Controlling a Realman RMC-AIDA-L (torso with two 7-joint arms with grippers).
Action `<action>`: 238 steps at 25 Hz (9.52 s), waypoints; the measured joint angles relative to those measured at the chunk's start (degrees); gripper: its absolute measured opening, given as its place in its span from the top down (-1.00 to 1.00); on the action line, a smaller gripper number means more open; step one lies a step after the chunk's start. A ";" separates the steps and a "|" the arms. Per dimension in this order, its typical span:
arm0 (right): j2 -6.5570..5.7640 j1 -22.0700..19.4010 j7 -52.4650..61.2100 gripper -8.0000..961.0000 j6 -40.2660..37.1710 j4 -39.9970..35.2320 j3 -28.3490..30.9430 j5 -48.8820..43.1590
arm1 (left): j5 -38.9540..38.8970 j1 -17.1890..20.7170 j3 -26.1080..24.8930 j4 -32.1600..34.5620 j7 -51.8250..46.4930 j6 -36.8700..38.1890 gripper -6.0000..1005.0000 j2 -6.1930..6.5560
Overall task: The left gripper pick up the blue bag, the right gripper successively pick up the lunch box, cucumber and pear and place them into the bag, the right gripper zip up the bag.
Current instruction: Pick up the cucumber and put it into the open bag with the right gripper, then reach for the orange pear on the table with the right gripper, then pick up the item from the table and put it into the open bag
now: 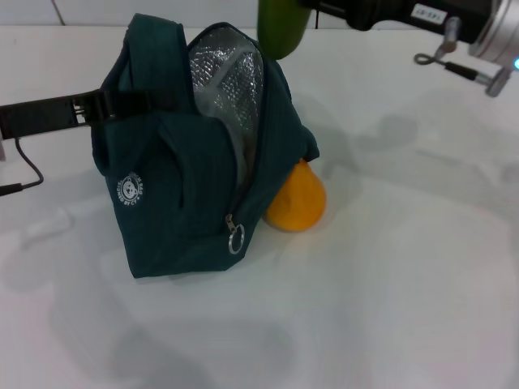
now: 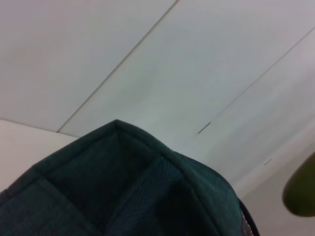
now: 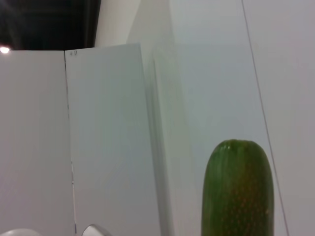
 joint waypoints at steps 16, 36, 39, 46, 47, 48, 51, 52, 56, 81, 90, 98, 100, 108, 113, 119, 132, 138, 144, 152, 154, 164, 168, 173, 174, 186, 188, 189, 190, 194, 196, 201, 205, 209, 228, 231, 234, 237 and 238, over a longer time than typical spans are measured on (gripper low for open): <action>0.13 6.15 -9.82 -0.19 5.99 9.34 -18.55 12.98 | -1.87 0.07 0.01 -0.18 0.10 -0.26 0.91 -0.29; 0.13 2.77 -9.51 -0.19 5.79 9.65 -19.48 13.07 | -2.02 1.21 0.00 -0.19 0.22 -0.32 0.91 -0.22; 0.13 2.51 -9.47 -0.20 6.06 9.68 -19.84 12.97 | -2.09 1.27 0.00 -0.55 0.23 -0.32 0.91 -0.21; 0.13 2.06 -9.59 -0.20 6.00 9.72 -20.23 13.00 | -2.30 1.14 0.00 -2.36 0.84 -0.32 0.91 0.13; 0.13 1.90 -9.31 -0.20 6.29 9.74 -20.23 13.11 | -2.31 1.10 0.00 -2.37 0.88 -0.32 0.91 0.14; 0.13 1.90 -9.31 -0.20 6.29 9.74 -20.23 13.11 | -2.31 1.10 0.00 -2.37 0.88 -0.32 0.91 0.14; 0.13 1.83 -9.04 -0.20 6.70 9.75 -20.30 13.16 | -2.36 1.04 0.00 -2.37 0.91 -0.32 0.91 0.14; 0.13 1.83 -8.97 -0.20 6.83 9.75 -20.37 13.16 | -2.38 1.04 0.00 -2.37 0.95 -0.32 0.91 0.15; 0.13 1.85 -8.95 -0.27 6.86 9.74 -20.40 13.16 | -2.78 1.08 0.01 -2.38 0.98 -0.32 0.91 0.17; -3.62 -9.55 -9.69 -0.62 4.97 5.26 -13.76 5.35 | -3.05 4.14 -3.05 -3.46 2.61 -1.11 0.91 0.27; -1.40 -12.29 -12.11 -0.62 5.09 5.83 -13.68 0.91 | -3.09 4.23 -8.62 -8.02 6.04 -2.65 0.91 0.40; -0.85 -12.81 -14.19 -0.61 6.86 6.74 -13.63 0.78 | -3.55 5.65 -10.43 -9.00 7.54 -4.11 0.91 -0.16; -0.78 -12.81 -14.64 -0.61 7.44 6.86 -13.69 0.77 | -3.65 5.70 -10.43 -9.59 7.86 -4.11 0.91 -0.12; -0.46 -11.17 -15.28 -0.61 11.62 6.97 -14.79 0.63 | -3.68 5.46 -10.46 -9.84 8.20 -4.19 0.91 -0.22; -0.16 -8.97 -15.66 -0.60 12.84 8.00 -16.38 0.54 | -3.68 5.21 -10.46 -9.97 8.23 -4.27 0.91 -0.24; 0.15 -7.31 -16.43 -0.60 14.96 9.08 -18.60 0.87 | -3.68 4.87 -10.46 -10.49 8.38 -4.31 0.91 -0.18; 0.13 -6.32 -17.09 -0.37 16.95 9.02 -20.47 1.37 | -3.68 4.98 -10.46 -10.46 8.89 -4.98 0.91 -0.21; 0.13 -5.80 -17.14 -0.04 18.13 8.96 -21.50 1.62 | -3.68 5.03 -10.46 -10.46 9.13 -4.98 0.91 -0.33; 0.13 -5.14 -18.21 -0.05 19.49 8.96 -23.71 3.07 | -3.68 5.13 -10.46 -10.45 9.13 -4.98 0.91 -0.37; 0.13 -5.25 -21.36 0.43 20.44 8.95 -24.92 6.65 | -3.68 5.32 -10.46 -10.53 9.11 -4.98 0.91 -0.38; 0.13 -5.30 -21.50 0.61 20.53 8.99 -24.92 7.03 | -3.68 5.32 -10.46 -10.55 9.10 -4.98 0.91 -0.38; 0.13 -5.87 -21.62 0.94 21.06 8.61 -24.32 7.54 | -3.69 5.33 -10.46 -10.55 9.09 -4.98 0.91 -0.38; -0.15 -7.38 -22.33 0.94 19.63 7.13 -23.57 9.22 | -3.72 5.54 -10.46 -10.55 9.09 -4.97 0.91 -0.38; -0.42 -9.24 -22.91 0.94 13.77 6.56 -19.05 9.48 | -3.85 5.58 -10.46 -10.55 9.09 -4.67 0.91 -0.38; -0.50 -9.58 -22.84 0.94 12.39 6.41 -17.92 9.44 | -3.97 5.61 -10.46 -10.55 9.09 -4.61 0.91 -0.38; -0.54 -10.53 -22.59 0.94 -5.09 5.82 -6.91 9.82 | -5.94 5.78 -9.90 -11.20 9.09 -1.62 0.91 -0.54; -0.48 -10.11 -22.49 0.94 -5.61 5.18 -6.48 10.10 | -6.11 5.69 -9.87 -11.41 9.09 -0.88 0.91 -0.55; -0.40 -9.75 -22.47 0.94 -5.60 4.66 -6.41 10.18 | -6.16 5.58 -9.86 -11.62 9.09 -0.52 0.91 -0.55; -0.31 -9.29 -22.47 0.94 -5.47 4.21 -6.40 10.21 | -6.17 5.52 -9.85 -11.76 9.11 -0.29 0.91 -0.55; -0.08 -6.11 -22.45 0.94 -4.73 3.96 -6.48 10.27 | -6.17 5.44 -9.84 -11.88 9.16 0.11 0.91 -0.58; 0.06 -4.39 -22.44 0.94 -4.00 4.15 -6.63 10.29 | -6.17 5.47 -9.84 -11.88 9.17 0.20 0.91 -0.62; 0.19 0.22 -22.42 0.94 -0.69 4.52 -7.87 10.63 | -6.17 5.53 -9.84 -11.88 9.42 0.30 0.91 -0.68; 0.18 3.03 -22.84 0.94 2.87 4.46 -11.42 14.16 | -6.17 5.51 -9.90 -12.51 10.12 0.31 0.91 -0.73; 0.17 5.15 -23.11 0.94 4.66 4.50 -13.01 15.10 | -6.17 5.13 -9.93 -13.19 10.54 0.31 0.91 -0.73; 0.13 7.67 -26.62 0.89 15.47 5.35 -25.50 21.17 | -7.45 4.34 -9.86 -14.16 11.29 0.78 0.91 -0.75; 0.13 7.36 -26.69 0.88 16.54 6.05 -25.63 21.19 | -7.47 4.38 -10.01 -14.16 11.29 0.80 0.91 -0.73; 0.13 7.36 -26.70 0.87 16.74 7.26 -25.65 21.21 | -7.47 4.46 -10.15 -14.16 11.29 0.82 0.91 -0.72; 0.13 7.30 -26.71 0.86 16.77 7.69 -25.78 21.21 | -7.47 4.52 -10.19 -14.16 11.29 0.83 0.91 -0.72; 0.13 7.29 -26.71 0.86 16.78 7.77 -25.90 21.21 | -7.50 4.53 -10.19 -14.15 11.29 0.83 0.91 -0.72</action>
